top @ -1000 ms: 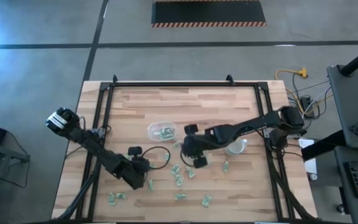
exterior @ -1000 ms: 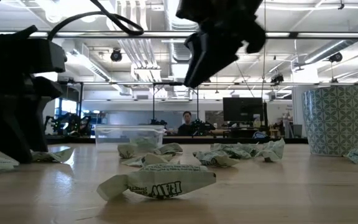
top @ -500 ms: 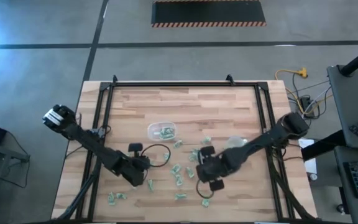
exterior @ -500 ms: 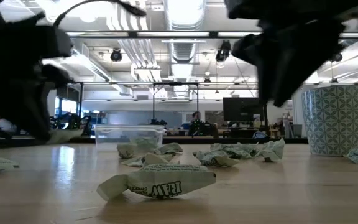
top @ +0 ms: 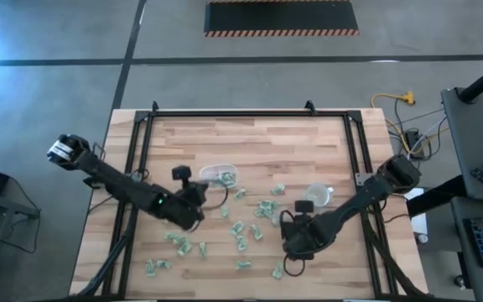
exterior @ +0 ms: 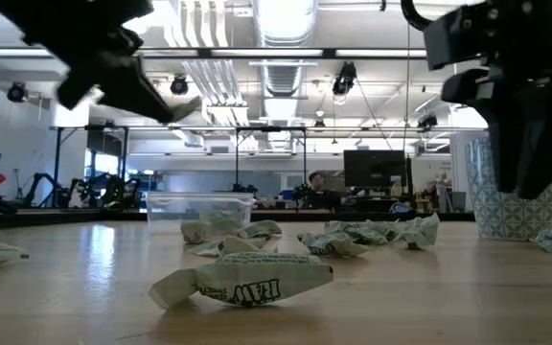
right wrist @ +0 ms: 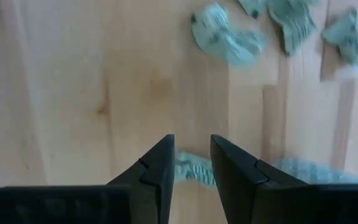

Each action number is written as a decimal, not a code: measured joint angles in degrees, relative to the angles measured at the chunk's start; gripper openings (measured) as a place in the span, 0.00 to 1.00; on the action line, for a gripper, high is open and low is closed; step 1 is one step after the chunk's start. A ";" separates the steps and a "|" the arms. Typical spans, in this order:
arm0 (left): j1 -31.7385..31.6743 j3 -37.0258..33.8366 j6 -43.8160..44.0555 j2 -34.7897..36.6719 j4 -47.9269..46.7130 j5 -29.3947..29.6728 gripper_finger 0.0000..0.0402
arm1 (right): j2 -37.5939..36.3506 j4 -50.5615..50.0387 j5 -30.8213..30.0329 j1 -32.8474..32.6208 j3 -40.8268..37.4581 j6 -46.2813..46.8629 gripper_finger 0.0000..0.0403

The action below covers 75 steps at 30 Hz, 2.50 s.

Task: Pick and place Stevia / Truvia into bins
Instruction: Put the stevia packet into the transparent bin

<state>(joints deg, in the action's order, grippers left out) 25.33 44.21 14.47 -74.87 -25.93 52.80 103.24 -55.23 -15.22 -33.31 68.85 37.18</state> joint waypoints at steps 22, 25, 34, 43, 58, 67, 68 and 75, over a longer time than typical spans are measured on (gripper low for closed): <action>-18.00 -0.03 -5.20 -0.60 1.68 -7.82 0.00 | -0.04 -0.57 3.47 -0.66 -1.36 54.06 0.17; -18.61 -0.25 -8.45 -0.57 1.53 -11.26 0.00 | -0.07 -1.49 3.32 -0.84 -1.65 59.66 0.17; -20.57 -0.63 -17.63 -0.57 1.42 -22.51 0.00 | -0.07 -1.55 3.71 -2.99 -1.72 68.18 0.19; -20.56 -0.74 -22.78 -0.55 1.61 -25.52 0.11 | -0.02 -1.58 4.64 -5.26 -1.85 75.25 0.20; -20.58 -0.76 -23.98 -0.15 1.94 -24.94 0.55 | 3.65 -0.79 -0.98 -4.80 -1.91 82.89 0.40; -20.58 -0.79 -23.97 0.02 1.92 -24.90 0.56 | 3.76 0.25 -1.22 -3.82 -1.91 86.30 0.46; -20.58 -0.79 -23.97 0.02 1.92 -24.90 0.56 | 3.76 0.32 -1.25 -3.61 -1.96 86.30 0.46; -20.57 -0.79 -23.94 0.02 1.93 -24.88 0.56 | 3.76 0.79 -1.24 -2.29 -3.95 86.52 0.46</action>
<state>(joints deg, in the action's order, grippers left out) 4.76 43.42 -9.47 -74.85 -24.00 27.91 107.00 -54.45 -16.46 -35.59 64.90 123.70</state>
